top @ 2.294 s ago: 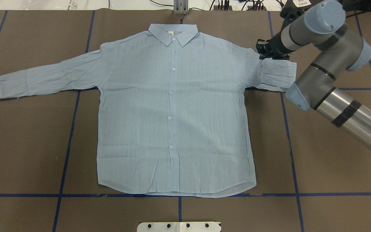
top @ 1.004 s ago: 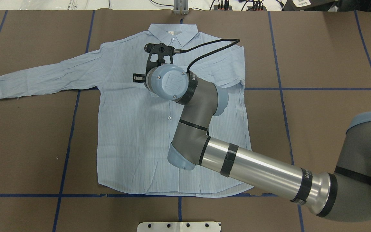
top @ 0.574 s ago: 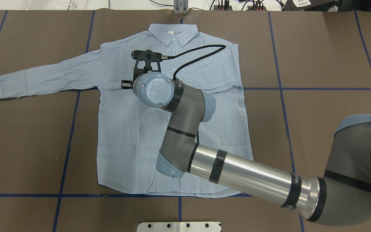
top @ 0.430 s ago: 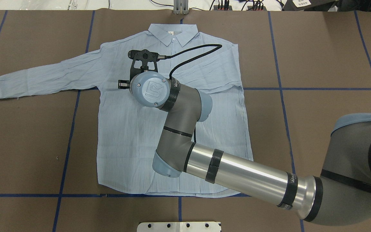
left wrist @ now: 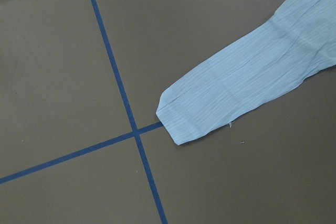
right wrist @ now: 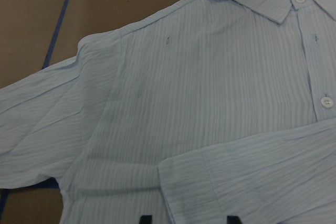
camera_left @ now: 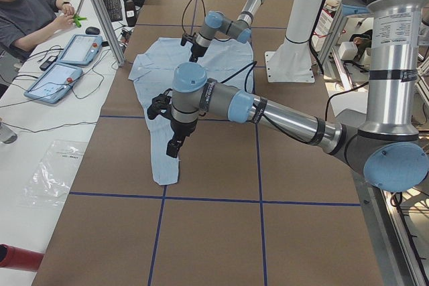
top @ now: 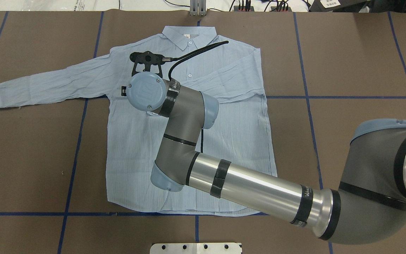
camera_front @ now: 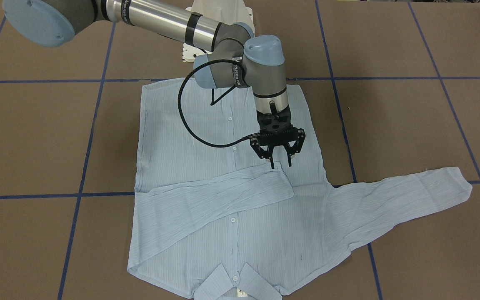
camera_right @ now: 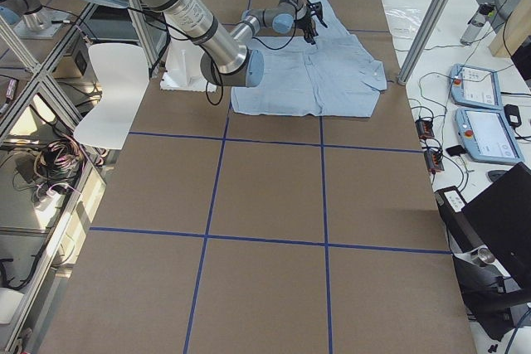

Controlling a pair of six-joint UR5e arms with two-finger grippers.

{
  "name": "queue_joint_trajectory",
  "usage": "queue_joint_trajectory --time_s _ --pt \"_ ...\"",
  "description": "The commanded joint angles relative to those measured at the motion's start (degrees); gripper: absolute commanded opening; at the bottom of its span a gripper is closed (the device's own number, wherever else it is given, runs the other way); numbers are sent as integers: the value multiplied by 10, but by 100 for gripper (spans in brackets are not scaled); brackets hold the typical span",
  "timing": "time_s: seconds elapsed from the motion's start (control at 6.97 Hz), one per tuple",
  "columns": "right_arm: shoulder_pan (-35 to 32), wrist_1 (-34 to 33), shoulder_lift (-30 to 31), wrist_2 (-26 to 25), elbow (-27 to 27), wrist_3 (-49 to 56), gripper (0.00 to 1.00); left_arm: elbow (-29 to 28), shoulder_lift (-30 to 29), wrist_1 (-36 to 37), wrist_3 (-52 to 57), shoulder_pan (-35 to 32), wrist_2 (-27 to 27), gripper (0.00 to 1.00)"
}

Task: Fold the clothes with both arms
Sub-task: 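Release the sleeve on the shirt and raise the right gripper away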

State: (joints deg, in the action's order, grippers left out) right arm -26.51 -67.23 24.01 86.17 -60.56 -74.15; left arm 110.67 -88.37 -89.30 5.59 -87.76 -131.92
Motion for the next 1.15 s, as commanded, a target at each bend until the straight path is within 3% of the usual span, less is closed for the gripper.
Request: queue_joint_trajectory --time_s 0.0,0.29,0.57,0.86,1.0 --pt "-55 -115 -8 120 -23 15 100 -39 -41 -1 -12 3 -1 100" --pt "-145 -237 27 235 -107 136 100 -56 -51 -30 -12 4 -45 100" --pt "-242 -337 177 307 -287 329 100 -57 -48 -85 -15 9 -47 100" --pt "-347 -398 303 345 -398 535 100 -58 -43 -87 -16 24 -46 100" --pt "-384 -413 349 368 -429 603 100 -63 -38 -97 -55 27 -42 100"
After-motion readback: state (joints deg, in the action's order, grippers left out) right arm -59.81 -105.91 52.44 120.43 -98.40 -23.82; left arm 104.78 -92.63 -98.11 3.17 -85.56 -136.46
